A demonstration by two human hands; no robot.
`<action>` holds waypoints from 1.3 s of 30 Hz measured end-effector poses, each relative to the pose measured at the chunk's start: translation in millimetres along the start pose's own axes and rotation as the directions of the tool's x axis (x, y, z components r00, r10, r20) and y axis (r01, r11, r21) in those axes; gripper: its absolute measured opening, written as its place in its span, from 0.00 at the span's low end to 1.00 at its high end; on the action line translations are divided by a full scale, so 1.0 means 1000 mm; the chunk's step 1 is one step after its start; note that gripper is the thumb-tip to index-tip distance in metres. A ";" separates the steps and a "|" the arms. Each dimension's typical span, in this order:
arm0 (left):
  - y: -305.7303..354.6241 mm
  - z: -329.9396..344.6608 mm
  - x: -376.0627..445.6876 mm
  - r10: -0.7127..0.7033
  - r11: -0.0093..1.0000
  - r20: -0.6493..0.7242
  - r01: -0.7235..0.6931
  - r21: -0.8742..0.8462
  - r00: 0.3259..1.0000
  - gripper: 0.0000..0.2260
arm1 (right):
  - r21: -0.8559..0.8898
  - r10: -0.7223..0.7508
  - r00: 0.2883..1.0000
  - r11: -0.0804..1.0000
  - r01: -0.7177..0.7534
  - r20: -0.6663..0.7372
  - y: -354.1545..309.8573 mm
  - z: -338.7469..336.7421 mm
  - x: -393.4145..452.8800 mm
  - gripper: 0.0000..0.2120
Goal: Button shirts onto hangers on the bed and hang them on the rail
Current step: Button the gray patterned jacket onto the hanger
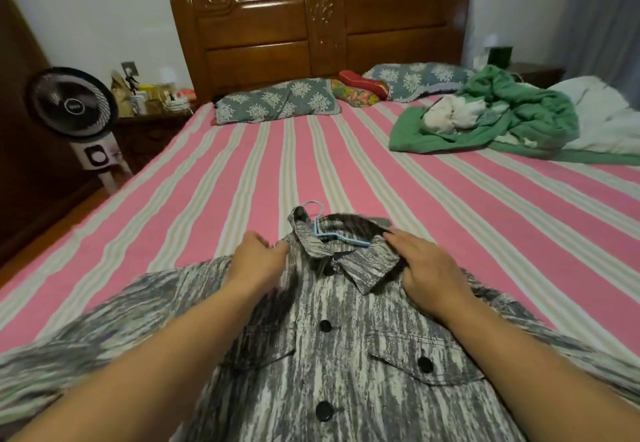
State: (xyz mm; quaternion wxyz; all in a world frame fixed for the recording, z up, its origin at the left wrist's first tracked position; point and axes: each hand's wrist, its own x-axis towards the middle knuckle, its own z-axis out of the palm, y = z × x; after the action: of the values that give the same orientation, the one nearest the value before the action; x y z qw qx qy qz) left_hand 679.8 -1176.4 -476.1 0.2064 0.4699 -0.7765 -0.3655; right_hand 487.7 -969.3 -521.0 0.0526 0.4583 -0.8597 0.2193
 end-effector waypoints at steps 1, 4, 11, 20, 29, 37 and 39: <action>0.011 0.002 0.006 -0.028 0.993 -0.097 0.016 -0.119 0.995 0.16 | -0.009 -0.025 1.000 1.000 0.025 -0.006 0.000 0.000 -0.002 0.32; 0.047 0.005 0.031 0.001 0.993 -0.170 -0.022 -0.119 0.985 0.28 | -0.040 -0.108 0.994 0.993 0.107 -0.030 0.001 0.006 -0.005 0.27; 0.050 0.011 0.048 0.066 0.863 0.065 -0.089 0.497 0.996 0.03 | 0.073 -0.018 0.994 0.997 0.025 -0.105 -0.005 0.003 -0.007 0.24; 0.039 -0.059 -0.123 0.054 0.931 -0.202 -0.123 -0.344 0.978 0.04 | 0.520 0.245 0.904 0.853 -0.029 -0.351 -0.093 -0.096 -0.050 0.13; -0.033 -0.114 -0.237 -0.001 0.677 0.539 0.397 -0.619 0.842 0.16 | 0.686 0.425 0.901 0.630 -0.364 0.087 -0.108 -0.127 -0.185 0.24; -0.043 -0.102 -0.245 0.040 0.849 0.364 0.160 -0.504 0.931 0.11 | 0.860 0.602 0.785 0.315 -0.401 0.146 -0.118 -0.106 -0.193 0.14; -0.043 -0.097 -0.237 -0.007 0.721 0.412 0.290 -0.629 0.911 0.19 | 0.924 0.549 0.769 -0.014 -0.383 0.327 -0.107 -0.100 -0.187 0.15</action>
State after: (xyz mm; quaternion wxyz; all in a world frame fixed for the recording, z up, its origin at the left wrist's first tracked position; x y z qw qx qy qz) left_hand 881.3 -1015.9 -440.8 0.1775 0.3435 -0.5731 -0.7226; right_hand 670.8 -834.9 -450.6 -0.2678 0.0524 -0.6125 0.7418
